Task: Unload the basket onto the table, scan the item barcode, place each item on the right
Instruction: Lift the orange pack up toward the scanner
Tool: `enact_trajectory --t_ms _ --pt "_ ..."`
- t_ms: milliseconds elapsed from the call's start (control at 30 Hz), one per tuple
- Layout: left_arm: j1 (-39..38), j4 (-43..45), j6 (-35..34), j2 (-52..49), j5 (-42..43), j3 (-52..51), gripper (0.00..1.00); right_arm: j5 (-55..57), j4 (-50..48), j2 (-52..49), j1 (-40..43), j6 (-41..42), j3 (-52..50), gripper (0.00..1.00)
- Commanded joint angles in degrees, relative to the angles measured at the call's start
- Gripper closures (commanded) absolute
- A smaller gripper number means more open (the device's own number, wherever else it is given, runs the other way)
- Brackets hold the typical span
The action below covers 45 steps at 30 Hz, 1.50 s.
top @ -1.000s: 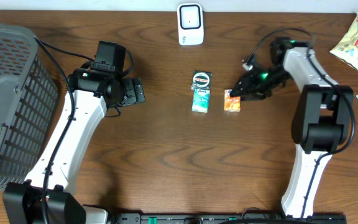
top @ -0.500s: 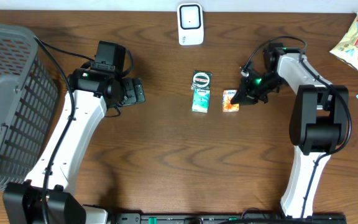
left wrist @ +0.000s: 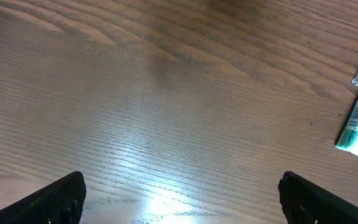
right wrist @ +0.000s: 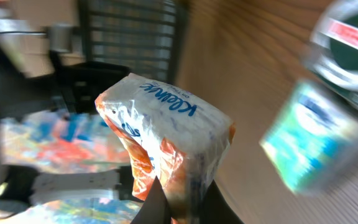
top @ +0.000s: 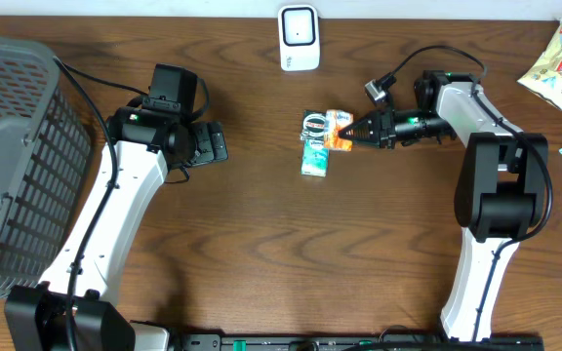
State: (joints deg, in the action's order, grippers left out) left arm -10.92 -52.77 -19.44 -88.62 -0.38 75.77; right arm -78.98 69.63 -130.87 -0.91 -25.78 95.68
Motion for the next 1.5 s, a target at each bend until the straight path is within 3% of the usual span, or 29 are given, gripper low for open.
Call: enact_trajectory --t_ms 0,400,667,767,867,967,1067,1200,1467 --pt "0.28 -0.33 0.35 -0.11 -0.74 0.31 0.02 -10.54 0.22 -0.09 -2.03 -6.6 1.36 0.99" --pt "0.28 -0.33 0.35 -0.11 -0.74 0.31 0.02 -8.68 -0.63 0.15 -5.55 -8.63 3.76 0.99" --pt "0.28 -0.33 0.35 -0.11 -0.74 0.31 0.02 -1.66 1.6 0.15 -6.47 -8.35 8.37 0.99" --pt "0.28 -0.33 0.35 -0.11 -0.74 0.31 0.02 16.0 1.81 0.15 -7.91 0.98 13.84 0.99" --pt "0.28 -0.33 0.35 -0.11 -0.74 0.31 0.02 42.36 2.16 0.15 -10.62 13.75 21.84 0.99" --pt "0.28 -0.33 0.35 -0.11 -0.74 0.31 0.02 58.75 2.01 0.15 -13.46 16.55 29.18 0.99" --pt "0.28 -0.33 0.35 -0.11 -0.74 0.31 0.02 72.22 -2.19 0.15 -15.78 16.98 34.05 0.99" --pt "0.28 -0.33 0.35 -0.11 -0.74 0.31 0.03 86.84 -15.02 0.0 -18.45 14.84 34.62 0.99" --pt "0.28 -0.33 0.35 -0.11 -0.74 0.31 0.02 91.69 -40.61 -2.8 -20.9 -1.14 32.92 0.99"
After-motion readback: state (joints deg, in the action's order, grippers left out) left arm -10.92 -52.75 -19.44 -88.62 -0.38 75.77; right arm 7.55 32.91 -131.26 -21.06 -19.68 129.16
